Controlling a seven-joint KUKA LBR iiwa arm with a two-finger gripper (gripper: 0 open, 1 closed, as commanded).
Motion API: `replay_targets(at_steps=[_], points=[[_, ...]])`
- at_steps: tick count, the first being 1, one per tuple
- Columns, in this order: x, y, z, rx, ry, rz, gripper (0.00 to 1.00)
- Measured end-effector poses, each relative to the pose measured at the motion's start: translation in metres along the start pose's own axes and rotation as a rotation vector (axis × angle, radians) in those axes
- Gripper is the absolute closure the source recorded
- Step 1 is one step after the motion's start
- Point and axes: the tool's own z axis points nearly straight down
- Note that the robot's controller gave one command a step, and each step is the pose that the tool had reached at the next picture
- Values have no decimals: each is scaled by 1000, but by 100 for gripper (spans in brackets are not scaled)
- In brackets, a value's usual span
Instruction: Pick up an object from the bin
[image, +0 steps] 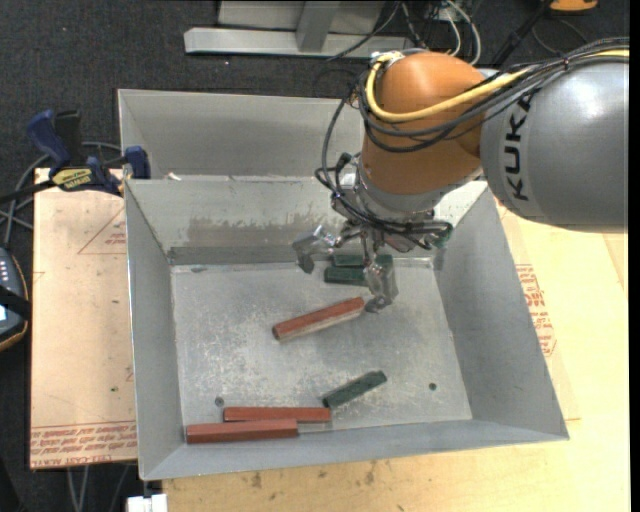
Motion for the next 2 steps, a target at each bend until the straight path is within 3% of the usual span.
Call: replay_targets(at_steps=[1,2], points=[[16,-33,139,-7,7,-119,0],[14,-34,134,-2,1,-119,100]])
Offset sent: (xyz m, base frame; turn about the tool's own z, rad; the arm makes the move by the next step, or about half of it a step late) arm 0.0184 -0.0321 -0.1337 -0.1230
